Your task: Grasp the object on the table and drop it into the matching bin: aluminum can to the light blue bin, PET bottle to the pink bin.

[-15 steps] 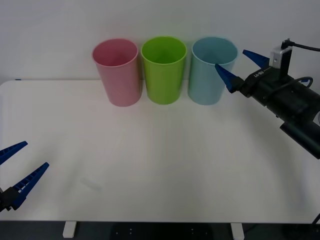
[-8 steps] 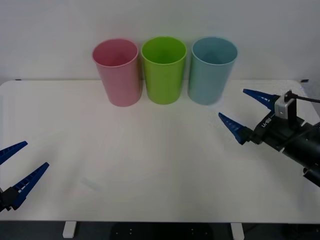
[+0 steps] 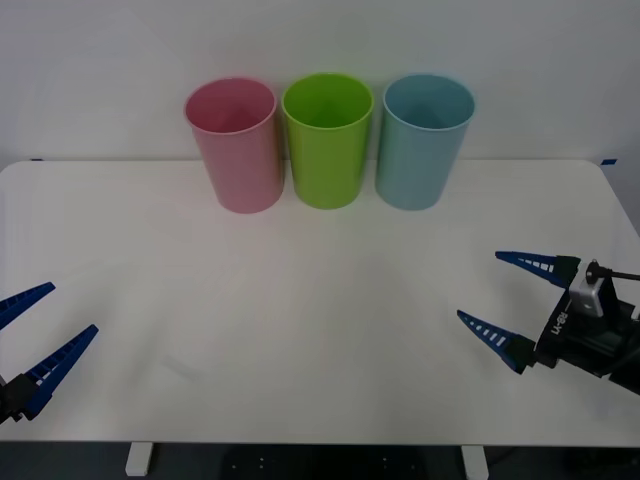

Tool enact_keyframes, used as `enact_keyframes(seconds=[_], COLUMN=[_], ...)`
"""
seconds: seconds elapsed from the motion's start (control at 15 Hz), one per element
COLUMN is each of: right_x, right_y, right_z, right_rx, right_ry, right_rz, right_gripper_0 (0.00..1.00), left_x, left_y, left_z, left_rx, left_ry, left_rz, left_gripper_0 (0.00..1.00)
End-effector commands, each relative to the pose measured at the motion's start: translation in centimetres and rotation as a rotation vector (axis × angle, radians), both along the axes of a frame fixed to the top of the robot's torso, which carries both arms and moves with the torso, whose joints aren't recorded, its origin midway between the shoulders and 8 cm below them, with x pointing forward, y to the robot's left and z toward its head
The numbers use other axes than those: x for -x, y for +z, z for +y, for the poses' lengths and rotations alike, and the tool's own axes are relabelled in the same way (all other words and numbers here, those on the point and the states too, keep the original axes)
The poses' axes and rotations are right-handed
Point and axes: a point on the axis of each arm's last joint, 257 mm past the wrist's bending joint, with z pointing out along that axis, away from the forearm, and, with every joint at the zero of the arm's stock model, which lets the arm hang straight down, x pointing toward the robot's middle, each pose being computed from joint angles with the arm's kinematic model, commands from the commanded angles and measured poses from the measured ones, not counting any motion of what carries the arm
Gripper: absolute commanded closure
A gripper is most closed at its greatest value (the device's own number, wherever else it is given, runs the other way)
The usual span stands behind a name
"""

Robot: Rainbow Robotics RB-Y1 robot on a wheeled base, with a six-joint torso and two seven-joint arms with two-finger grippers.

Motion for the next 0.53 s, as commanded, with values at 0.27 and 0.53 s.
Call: enact_keyframes(seconds=[0.27,0.53], right_x=[2.6,2.6], right_y=[-2.5,-2.5], right_z=[-0.9,-0.9], right_rx=[-0.012,-0.012], right_ry=[-0.002,-0.002], right_rz=[0.075,0.075], right_gripper_0=[0.0,0.0], left_x=[0.0,0.0], left_y=[0.0,0.0], left_z=[0.0,0.0], left_rx=[0.0,0.0], left_ry=[0.0,0.0], left_rz=[0.0,0.0], left_gripper_0=[0.0,0.0])
